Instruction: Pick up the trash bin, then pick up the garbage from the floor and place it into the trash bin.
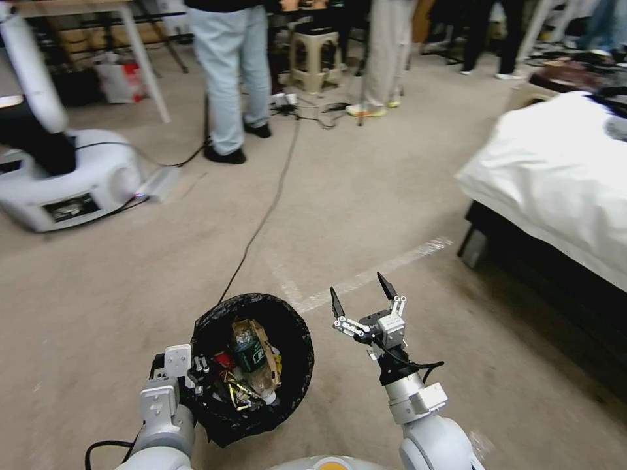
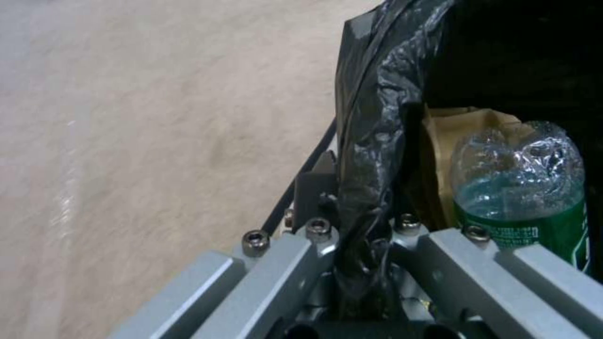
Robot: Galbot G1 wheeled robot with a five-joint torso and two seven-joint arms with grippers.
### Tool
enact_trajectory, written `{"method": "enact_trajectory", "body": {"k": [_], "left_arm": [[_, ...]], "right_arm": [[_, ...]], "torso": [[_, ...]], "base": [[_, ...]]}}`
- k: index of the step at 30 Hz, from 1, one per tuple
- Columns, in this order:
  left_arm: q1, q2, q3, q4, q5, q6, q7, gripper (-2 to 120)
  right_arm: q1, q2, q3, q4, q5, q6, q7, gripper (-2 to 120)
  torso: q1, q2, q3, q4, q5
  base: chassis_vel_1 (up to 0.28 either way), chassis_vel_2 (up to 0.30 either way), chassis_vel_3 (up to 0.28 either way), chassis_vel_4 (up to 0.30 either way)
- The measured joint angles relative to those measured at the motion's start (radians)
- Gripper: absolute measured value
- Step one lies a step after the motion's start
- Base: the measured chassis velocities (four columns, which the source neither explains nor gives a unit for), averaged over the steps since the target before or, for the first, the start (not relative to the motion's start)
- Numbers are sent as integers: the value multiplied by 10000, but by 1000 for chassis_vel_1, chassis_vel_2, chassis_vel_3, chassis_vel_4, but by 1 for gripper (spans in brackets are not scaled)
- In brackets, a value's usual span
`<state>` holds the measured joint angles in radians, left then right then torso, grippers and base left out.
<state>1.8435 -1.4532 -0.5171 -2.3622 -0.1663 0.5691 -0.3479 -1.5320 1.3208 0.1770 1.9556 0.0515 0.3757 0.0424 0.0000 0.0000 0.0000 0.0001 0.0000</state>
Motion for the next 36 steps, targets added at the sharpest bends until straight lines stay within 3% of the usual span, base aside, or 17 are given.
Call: {"method": "enact_trajectory", "body": {"k": [17, 36], "left_arm": [[26, -8, 48, 0, 25, -110, 16, 0], [102, 20, 76, -78, 105, -162, 19, 0]], "right_arm": [[-78, 10, 51, 111, -24, 18, -69, 100], [-198, -18, 144, 258, -83, -20, -116, 100]], "torso": [[0, 0, 0, 1, 0], [0, 0, 0, -1, 0]], "base": [[121, 116, 117, 116], [6, 7, 6, 7]]}}
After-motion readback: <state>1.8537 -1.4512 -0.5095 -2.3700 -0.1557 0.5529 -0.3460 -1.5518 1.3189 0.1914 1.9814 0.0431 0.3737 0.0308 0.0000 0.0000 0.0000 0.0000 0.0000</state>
